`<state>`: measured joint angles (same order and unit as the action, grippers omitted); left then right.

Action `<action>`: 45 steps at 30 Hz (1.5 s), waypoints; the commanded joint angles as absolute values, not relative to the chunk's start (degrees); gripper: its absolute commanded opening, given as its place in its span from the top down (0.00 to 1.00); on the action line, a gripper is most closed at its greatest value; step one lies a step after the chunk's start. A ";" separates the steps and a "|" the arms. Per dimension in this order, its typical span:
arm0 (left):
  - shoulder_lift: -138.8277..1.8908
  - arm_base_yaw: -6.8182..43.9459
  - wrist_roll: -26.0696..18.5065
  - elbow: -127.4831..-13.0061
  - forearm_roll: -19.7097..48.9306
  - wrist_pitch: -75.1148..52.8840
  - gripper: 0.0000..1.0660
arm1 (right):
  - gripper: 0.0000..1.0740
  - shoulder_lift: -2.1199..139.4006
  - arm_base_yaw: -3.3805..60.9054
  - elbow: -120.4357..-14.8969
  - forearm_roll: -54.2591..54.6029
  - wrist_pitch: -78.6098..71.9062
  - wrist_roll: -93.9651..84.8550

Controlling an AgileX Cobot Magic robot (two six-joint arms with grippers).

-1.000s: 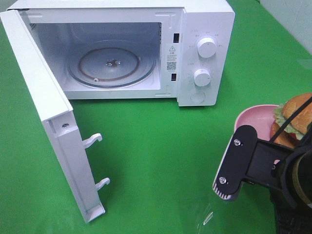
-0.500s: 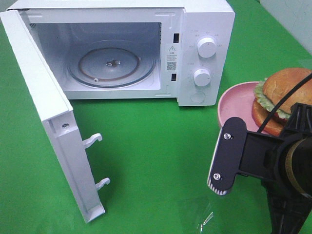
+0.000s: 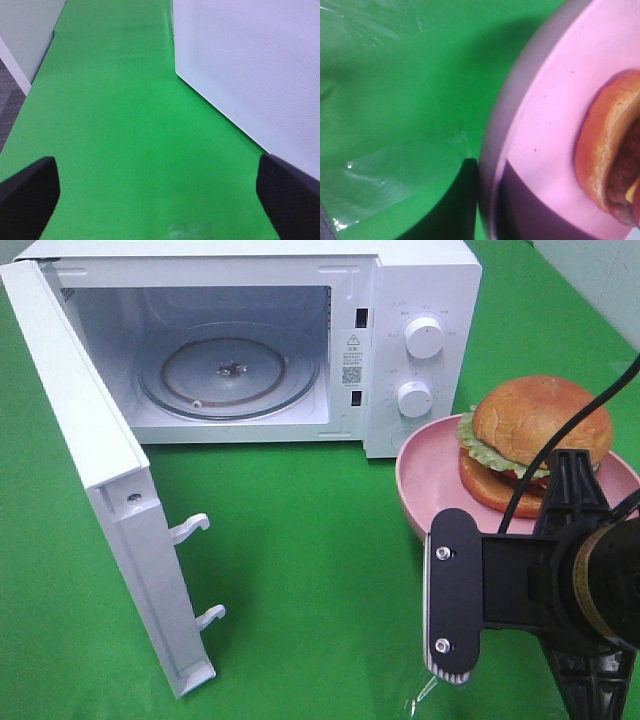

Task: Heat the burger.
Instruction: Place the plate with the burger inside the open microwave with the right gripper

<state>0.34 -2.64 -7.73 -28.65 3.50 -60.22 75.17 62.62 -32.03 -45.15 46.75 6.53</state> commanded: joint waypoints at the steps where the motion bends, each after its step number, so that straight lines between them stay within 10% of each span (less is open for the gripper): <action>1: 1.66 -2.69 -7.51 -28.53 3.44 -59.53 0.06 | 0.95 74.77 62.80 -32.09 -50.02 47.04 3.61; 45: 1.66 -2.69 -7.51 -28.53 3.44 -59.53 0.06 | 0.93 74.77 55.58 -32.14 -47.96 29.11 -27.27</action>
<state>0.34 -2.64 -7.73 -28.65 3.50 -60.22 75.23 57.30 -31.86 -47.61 31.23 -22.46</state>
